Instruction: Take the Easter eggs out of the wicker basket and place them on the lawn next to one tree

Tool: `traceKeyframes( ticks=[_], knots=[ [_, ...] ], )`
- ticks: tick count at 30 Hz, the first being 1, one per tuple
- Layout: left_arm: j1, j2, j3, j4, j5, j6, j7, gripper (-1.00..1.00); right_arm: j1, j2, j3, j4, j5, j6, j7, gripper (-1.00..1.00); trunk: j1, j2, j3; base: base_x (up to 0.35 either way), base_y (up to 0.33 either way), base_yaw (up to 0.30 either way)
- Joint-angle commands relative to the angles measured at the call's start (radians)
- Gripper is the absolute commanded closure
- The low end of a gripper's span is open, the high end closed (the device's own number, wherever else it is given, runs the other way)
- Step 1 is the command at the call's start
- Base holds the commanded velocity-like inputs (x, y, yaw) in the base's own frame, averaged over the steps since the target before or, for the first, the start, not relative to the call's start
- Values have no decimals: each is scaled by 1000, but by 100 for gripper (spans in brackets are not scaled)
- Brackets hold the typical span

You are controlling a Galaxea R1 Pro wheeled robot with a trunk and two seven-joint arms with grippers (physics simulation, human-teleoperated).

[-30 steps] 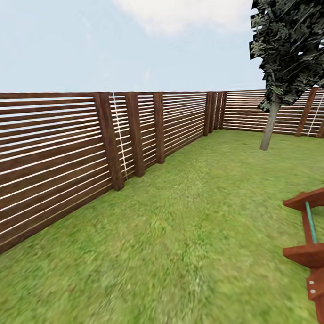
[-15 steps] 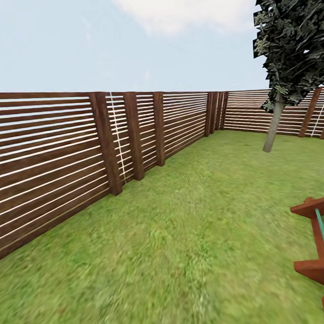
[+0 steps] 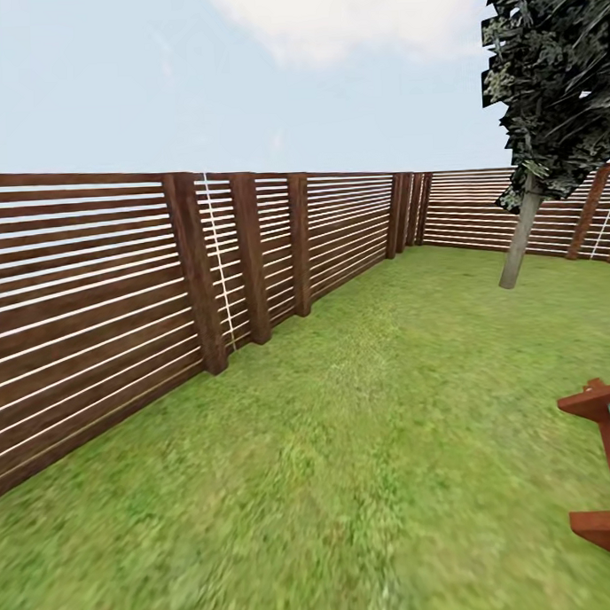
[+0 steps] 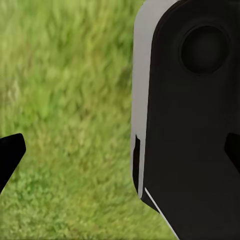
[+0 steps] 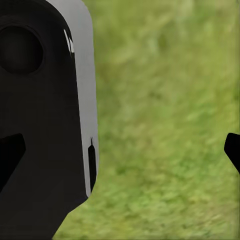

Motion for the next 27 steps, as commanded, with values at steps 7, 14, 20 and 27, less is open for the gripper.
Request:
traceKeyframes(
  ticks=[7,14,20,27],
  knots=[
    [1,0,0,-2,-3,1,-1,-100,-1,0,1,5,-3,-2,-2,-100,0,0,-1,4,0,0],
    [1,0,2,-2,-3,4,-1,-100,-1,4,1,5,-4,-2,-3,-100,0,0,-1,233,0,0],
    [1,0,2,-2,-3,5,-1,-100,-1,5,-6,5,-6,-2,-3,-100,0,0,-1,329,0,0],
    [1,0,2,-2,-2,5,-1,-100,-1,5,-7,5,-7,-2,-4,-100,0,0,-1,333,0,0]
  ],
)
